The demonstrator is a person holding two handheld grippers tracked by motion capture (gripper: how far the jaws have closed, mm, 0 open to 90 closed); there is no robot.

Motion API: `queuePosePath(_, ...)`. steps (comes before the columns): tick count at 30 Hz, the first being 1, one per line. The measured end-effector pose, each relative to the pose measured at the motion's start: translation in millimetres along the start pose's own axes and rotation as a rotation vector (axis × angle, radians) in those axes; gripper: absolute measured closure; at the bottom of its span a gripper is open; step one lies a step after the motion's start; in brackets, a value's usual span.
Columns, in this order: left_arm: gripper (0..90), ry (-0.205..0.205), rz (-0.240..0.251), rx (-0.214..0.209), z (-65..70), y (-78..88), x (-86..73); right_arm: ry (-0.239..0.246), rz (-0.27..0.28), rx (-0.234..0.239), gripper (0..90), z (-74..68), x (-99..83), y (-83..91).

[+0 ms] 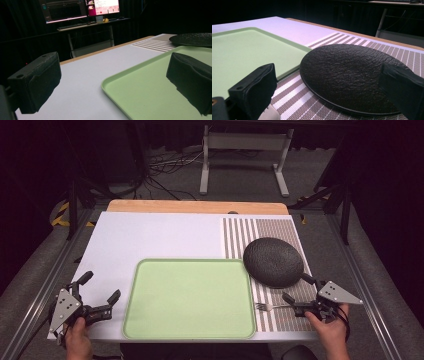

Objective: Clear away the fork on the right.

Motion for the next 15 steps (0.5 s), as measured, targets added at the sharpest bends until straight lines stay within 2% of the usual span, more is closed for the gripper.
queuePosePath(15, 0.3, -0.001, -0.012, 0.006, 0.2, -0.8, 0.0, -0.003, -0.002, 0.005, 2.1, -0.2, -0.1, -0.7)
Point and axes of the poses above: each handheld gripper's, and its own axes: y roughly backward along the jaws, x roughly out of its top, z roughly to its right, the point moved 4 cm from there along -y, roughly forward along the jaws, and after that the axes turned 15 degrees about -z, right-handed, at the moved point
